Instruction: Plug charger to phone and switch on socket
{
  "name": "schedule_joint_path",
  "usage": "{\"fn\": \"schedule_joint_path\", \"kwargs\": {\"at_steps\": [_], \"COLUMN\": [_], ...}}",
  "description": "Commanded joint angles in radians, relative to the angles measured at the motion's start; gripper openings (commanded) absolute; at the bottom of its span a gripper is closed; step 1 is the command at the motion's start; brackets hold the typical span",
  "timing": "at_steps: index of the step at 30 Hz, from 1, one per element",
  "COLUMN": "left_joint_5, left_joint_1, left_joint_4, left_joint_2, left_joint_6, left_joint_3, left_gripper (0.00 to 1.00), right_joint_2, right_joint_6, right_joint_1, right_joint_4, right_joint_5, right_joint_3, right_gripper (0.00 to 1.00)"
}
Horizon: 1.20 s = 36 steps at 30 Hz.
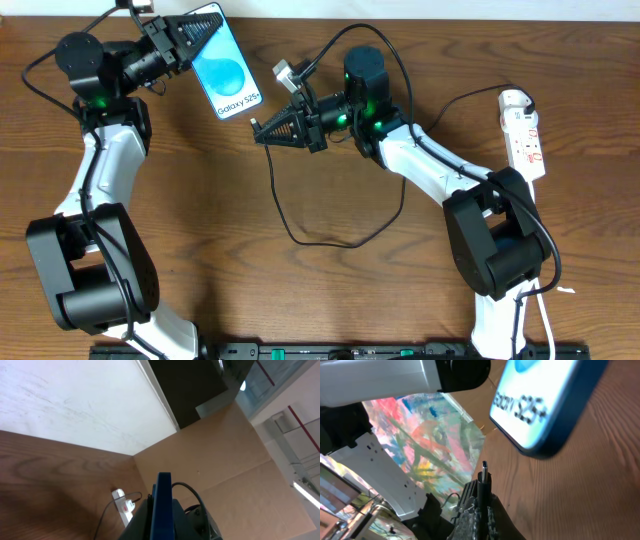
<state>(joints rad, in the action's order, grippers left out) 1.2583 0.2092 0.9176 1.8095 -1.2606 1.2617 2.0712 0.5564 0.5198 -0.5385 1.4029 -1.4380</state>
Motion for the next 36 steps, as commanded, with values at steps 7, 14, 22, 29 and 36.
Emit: {"fn": "schedule_joint_path", "kwargs": {"at_steps": [7,14,22,29,36], "left_joint_5": [0.006,0.006,0.011,0.018,0.021], "left_joint_1": [0.0,0.0,-0.018,-0.023,-0.027], "left_joint_4": [0.057,0.057,0.066,0.077,0.077], "left_joint_2": [-0.026,-0.026,-0.026,-0.026,-0.026], "left_joint_6": [-0.032,-0.048,-0.05,-0.042,-0.035], "left_joint_3": [0.007,0.007,0.007,0.007,0.007], "left_gripper": [0.07,0.07,0.07,0.07,0.07], "right_joint_2": [0.008,0.008,0.008,0.008,0.008], "right_joint_6": [0.016,0.016,0.039,0.042,0.047], "right_joint_1": [0.019,0.019,0.02,0.02,0.019], "right_joint_4": [-0.024,-0.028,-0.034,-0.035,-0.035], "right_joint_5": [0.011,-0.031,-0.05,-0.05,-0.05], "right_joint_3": [-0.013,-0.013,-0.013,-0.013,-0.013], "right_gripper": [0.01,0.01,0.01,0.01,0.01]}}
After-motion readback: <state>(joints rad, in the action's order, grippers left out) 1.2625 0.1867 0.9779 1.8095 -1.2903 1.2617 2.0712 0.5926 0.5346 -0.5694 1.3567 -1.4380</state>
